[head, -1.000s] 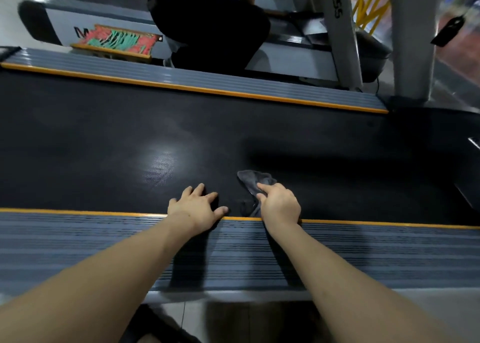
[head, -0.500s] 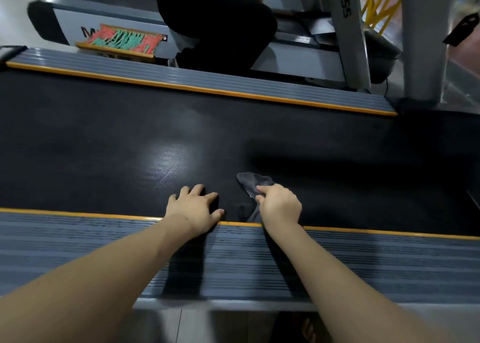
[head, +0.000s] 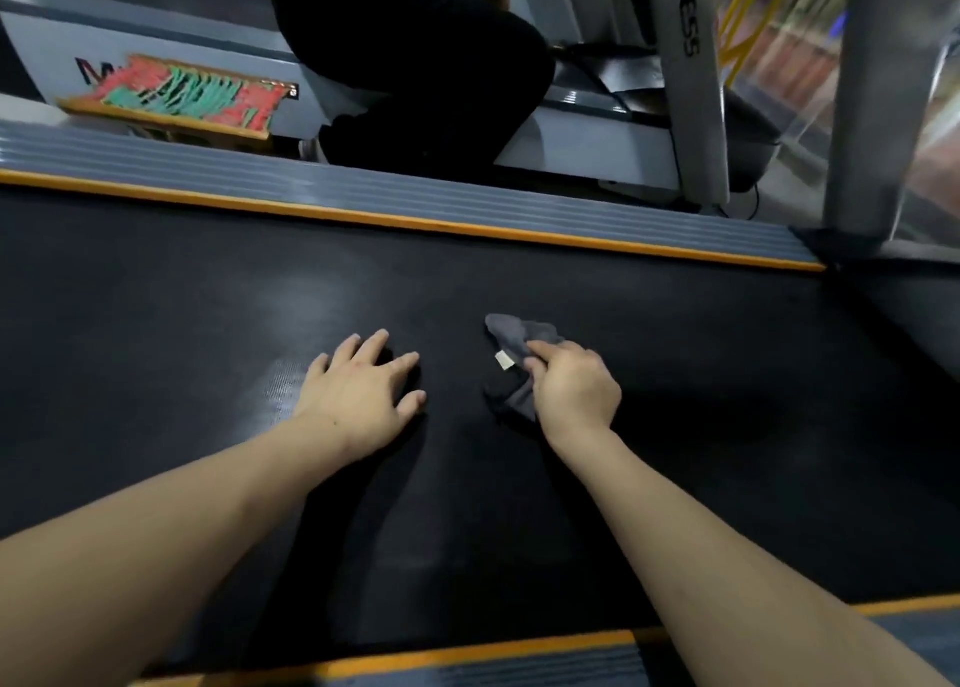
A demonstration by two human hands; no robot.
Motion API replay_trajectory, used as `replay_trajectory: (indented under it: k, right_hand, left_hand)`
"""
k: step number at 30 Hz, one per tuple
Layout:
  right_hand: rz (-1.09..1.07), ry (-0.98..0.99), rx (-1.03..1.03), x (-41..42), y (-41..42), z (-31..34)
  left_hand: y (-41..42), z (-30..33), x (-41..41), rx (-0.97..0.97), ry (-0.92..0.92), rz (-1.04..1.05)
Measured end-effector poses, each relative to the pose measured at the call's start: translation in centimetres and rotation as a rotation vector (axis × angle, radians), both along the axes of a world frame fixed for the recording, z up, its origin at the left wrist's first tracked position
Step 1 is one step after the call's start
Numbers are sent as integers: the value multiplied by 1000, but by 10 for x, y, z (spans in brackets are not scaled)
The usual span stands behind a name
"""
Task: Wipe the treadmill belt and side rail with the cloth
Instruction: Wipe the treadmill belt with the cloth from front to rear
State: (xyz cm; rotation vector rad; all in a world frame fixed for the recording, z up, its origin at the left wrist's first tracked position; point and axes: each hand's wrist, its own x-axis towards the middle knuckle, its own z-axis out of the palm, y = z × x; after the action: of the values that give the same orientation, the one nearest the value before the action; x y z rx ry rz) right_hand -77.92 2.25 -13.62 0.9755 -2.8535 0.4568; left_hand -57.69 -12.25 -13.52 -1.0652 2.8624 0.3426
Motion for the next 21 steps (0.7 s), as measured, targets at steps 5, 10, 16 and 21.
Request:
replay_trajectory:
  k: [5, 10, 16, 21]
  right_hand:
    - [-64, -14, -34, -42, -36, -10]
    - [-97, 53, -103, -82, -61, -12]
    - [-225, -77, -288, -108, -111, -12]
    - [-225, 26, -262, -82, -156, -18]
  left_hand:
    - [-47, -4, -17, -12, 1, -10]
    - [-90, -9, -44, -45, 8, -26]
    - [-116, -10, -75, -61, 8, -59]
    - [-136, -6, -72, -6, 31, -46]
